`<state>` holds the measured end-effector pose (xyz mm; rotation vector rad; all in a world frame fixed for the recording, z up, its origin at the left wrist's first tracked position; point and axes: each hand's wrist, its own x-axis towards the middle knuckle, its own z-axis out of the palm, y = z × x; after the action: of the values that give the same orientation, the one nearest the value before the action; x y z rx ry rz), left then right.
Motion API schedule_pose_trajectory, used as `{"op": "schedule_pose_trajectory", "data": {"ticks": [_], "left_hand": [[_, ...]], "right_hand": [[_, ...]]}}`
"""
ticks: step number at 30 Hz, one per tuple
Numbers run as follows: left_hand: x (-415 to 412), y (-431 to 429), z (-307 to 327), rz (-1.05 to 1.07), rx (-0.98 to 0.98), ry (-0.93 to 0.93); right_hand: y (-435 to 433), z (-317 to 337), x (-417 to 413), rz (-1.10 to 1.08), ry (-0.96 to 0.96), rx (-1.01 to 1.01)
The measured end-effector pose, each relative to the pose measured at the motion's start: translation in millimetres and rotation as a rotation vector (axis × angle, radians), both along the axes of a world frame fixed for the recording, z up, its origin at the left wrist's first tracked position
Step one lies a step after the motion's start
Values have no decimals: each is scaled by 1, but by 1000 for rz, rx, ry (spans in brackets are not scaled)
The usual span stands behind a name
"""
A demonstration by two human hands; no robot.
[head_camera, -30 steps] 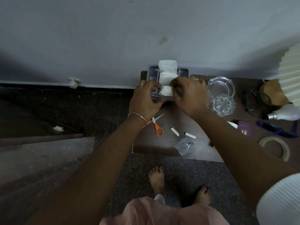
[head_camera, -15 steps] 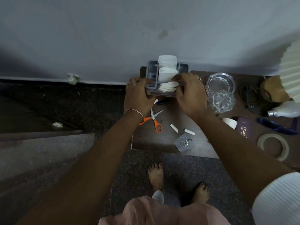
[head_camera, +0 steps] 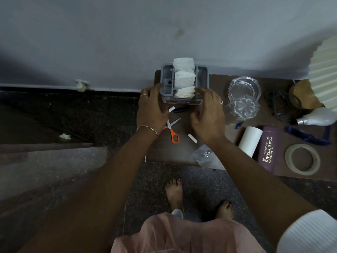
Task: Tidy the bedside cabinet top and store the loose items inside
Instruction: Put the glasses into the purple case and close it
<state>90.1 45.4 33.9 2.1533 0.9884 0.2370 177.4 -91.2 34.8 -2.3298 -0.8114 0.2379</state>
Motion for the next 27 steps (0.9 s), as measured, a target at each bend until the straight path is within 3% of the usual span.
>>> {"op": "schedule_pose_trajectory", "data": {"ticks": [6,27], "left_hand": [[-12,-34,-4,193,-31,-91],[-43,-216,-22,254,-233,120]], "right_hand": [[-26,-2,-33,17,82,49],[-226,-11,-59,-12,202,-41]]}}
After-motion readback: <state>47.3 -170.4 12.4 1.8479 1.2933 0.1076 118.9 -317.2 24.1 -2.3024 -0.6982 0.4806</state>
